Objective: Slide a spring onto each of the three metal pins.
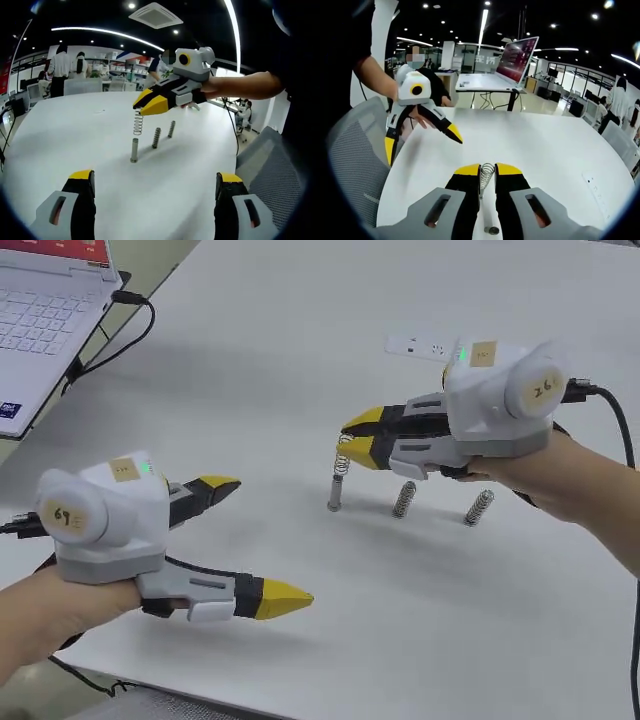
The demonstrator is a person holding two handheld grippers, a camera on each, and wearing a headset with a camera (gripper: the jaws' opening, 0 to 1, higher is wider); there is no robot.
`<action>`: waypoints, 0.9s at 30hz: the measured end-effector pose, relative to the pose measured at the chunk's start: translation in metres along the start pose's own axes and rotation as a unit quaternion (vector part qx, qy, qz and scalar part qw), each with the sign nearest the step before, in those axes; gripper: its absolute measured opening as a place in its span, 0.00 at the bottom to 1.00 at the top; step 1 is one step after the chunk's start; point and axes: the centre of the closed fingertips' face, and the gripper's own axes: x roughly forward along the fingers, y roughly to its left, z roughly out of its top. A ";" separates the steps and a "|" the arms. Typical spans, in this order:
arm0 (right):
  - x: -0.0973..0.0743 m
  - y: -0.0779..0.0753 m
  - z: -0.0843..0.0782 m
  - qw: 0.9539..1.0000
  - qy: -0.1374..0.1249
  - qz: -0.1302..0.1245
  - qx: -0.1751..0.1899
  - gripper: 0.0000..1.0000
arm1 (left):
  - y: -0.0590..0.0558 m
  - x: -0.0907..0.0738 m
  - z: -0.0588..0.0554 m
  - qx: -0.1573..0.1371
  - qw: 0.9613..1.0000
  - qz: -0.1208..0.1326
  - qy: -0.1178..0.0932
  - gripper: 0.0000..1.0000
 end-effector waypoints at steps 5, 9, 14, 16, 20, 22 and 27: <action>0.001 0.000 -0.004 1.000 0.006 0.001 0.002 0.08 | 0.000 0.000 0.001 -0.001 1.000 -0.001 -0.002 0.98; 0.002 0.000 -0.005 1.000 0.008 0.002 0.004 0.08 | 0.000 0.000 0.000 -0.001 1.000 -0.001 -0.001 0.98; 0.003 0.000 -0.005 1.000 0.009 0.001 0.004 0.08 | -0.001 0.001 -0.002 -0.003 1.000 -0.004 0.001 0.98; 0.004 0.000 -0.006 1.000 0.011 0.000 0.004 0.08 | -0.002 0.001 -0.001 -0.005 1.000 -0.005 0.000 0.98; 0.004 0.000 -0.009 1.000 0.016 0.001 0.002 0.08 | -0.003 0.001 -0.003 -0.006 1.000 -0.007 0.001 0.98; 0.005 0.000 -0.010 1.000 0.017 0.000 0.002 0.08 | -0.003 0.000 -0.002 -0.007 1.000 -0.007 -0.001 0.98; 0.007 -0.001 -0.011 1.000 0.017 -0.002 0.005 0.08 | -0.003 0.000 -0.003 -0.009 1.000 -0.007 -0.002 0.98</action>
